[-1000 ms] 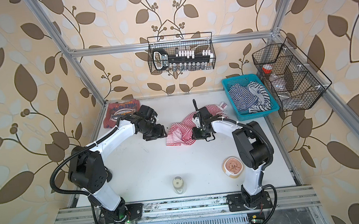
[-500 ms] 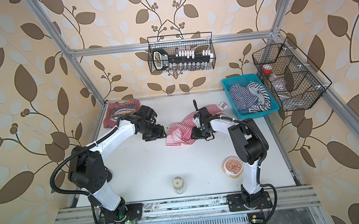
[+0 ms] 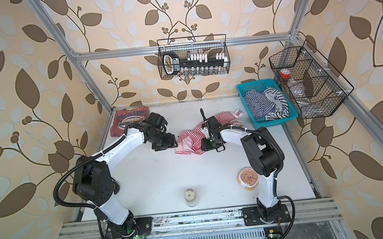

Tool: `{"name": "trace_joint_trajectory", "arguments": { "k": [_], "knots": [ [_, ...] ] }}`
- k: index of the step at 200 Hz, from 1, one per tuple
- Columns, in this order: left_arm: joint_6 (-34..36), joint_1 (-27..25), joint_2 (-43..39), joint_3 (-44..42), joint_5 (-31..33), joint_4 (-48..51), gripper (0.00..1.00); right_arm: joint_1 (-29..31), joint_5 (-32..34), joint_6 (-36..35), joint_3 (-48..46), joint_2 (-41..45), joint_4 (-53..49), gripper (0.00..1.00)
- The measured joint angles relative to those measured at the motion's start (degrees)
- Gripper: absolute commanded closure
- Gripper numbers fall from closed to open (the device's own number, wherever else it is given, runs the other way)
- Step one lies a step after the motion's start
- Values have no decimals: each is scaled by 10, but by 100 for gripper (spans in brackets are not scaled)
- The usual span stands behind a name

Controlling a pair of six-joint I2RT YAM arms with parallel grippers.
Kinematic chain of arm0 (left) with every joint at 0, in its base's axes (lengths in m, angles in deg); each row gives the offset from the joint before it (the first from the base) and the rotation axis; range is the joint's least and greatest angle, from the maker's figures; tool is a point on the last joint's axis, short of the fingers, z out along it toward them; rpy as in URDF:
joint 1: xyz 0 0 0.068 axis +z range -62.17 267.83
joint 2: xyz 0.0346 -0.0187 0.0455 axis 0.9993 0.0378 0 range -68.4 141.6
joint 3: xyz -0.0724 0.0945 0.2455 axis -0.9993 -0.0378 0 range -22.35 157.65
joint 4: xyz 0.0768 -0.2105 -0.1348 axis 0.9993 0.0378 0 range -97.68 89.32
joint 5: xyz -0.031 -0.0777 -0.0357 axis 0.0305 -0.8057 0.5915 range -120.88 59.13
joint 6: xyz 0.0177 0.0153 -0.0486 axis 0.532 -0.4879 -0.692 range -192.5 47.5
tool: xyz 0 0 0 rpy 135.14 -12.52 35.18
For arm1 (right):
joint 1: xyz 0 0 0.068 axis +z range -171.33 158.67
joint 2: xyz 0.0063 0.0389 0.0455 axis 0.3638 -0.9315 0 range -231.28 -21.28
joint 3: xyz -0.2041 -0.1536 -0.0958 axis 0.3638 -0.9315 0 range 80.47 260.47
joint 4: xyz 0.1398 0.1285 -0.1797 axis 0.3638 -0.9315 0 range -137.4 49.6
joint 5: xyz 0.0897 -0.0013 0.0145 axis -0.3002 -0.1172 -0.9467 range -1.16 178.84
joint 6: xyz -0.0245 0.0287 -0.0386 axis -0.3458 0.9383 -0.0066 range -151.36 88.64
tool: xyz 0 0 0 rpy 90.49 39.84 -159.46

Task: Fold and stack the tank tops

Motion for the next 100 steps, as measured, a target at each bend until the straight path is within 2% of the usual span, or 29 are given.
{"name": "trace_joint_trajectory", "arguments": {
  "k": [17,69,81,100],
  "knots": [
    [0,0,0,0,0,0,32,1,9,1,0,0,1,63],
    [0,0,1,0,-1,1,32,5,30,10,0,-10,24,90],
    [0,0,1,0,-1,1,32,7,33,12,0,-11,26,100],
    [0,0,1,0,-1,2,32,8,35,10,0,-10,26,100]
  ]
}}
